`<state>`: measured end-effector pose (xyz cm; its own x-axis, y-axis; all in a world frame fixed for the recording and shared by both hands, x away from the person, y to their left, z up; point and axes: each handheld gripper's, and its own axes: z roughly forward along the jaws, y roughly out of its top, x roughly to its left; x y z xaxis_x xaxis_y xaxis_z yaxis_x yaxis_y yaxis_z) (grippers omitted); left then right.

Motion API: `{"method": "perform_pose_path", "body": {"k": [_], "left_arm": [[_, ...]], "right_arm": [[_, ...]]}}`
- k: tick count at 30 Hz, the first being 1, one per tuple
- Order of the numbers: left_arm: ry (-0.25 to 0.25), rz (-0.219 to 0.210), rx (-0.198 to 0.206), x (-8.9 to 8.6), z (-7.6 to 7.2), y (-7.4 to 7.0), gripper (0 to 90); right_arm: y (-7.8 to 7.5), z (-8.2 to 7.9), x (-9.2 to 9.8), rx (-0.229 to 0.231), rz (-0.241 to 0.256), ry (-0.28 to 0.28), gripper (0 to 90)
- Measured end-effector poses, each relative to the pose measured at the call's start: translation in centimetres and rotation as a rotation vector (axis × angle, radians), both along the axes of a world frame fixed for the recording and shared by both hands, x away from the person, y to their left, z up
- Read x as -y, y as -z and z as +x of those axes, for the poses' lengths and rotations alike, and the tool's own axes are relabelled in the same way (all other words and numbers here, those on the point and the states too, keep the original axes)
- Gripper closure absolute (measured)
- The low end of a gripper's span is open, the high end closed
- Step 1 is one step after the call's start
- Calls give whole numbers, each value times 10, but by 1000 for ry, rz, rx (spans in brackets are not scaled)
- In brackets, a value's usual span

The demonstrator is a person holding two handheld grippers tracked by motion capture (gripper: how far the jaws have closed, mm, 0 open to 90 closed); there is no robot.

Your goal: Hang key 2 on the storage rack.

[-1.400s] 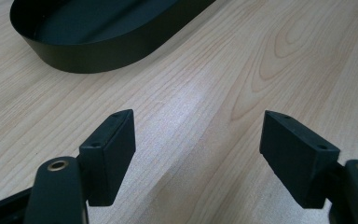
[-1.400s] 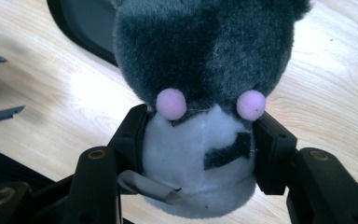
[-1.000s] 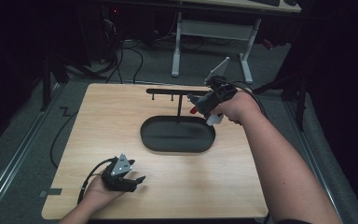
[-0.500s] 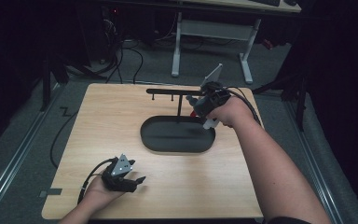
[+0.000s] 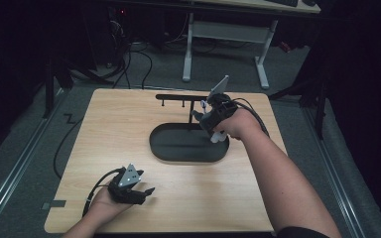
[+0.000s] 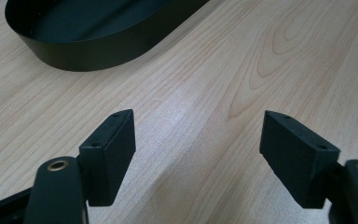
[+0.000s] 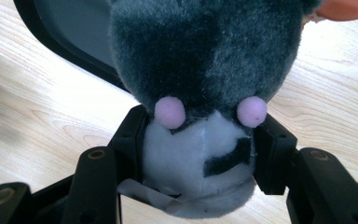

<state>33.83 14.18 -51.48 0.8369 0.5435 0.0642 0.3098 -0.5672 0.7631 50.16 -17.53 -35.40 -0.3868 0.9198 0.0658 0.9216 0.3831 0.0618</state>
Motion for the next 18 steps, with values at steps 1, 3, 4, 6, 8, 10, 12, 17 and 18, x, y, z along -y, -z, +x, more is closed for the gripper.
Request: {"method": "perform_pose_path", "body": {"k": [1,3,4,6,8,10,12,17,18], "left_arm": [[0,-1,0,0,0,0,271],[0,0,0,0,0,0,271],[1,0,1,0,0,0,271],[2,1,0,0,0,0,272],[3,3,1,0,0,0,272],[3,4,2,0,0,0,272],[3,5,1,0,0,0,272],[4,8,1,0,0,0,272],[4,8,1,0,0,0,273]], "right_arm": [[1,0,0,0,3,4,468],[3,1,0,3,5,2,467],[3,1,-1,4,5,2,466],[6,1,-1,6,8,0,466],[9,1,-1,6,5,-1,464],[13,1,-2,2,8,4,461],[16,2,-2,8,13,-7,459],[24,3,-4,7,30,3,444],[25,3,-4,5,34,-2,433]]}}
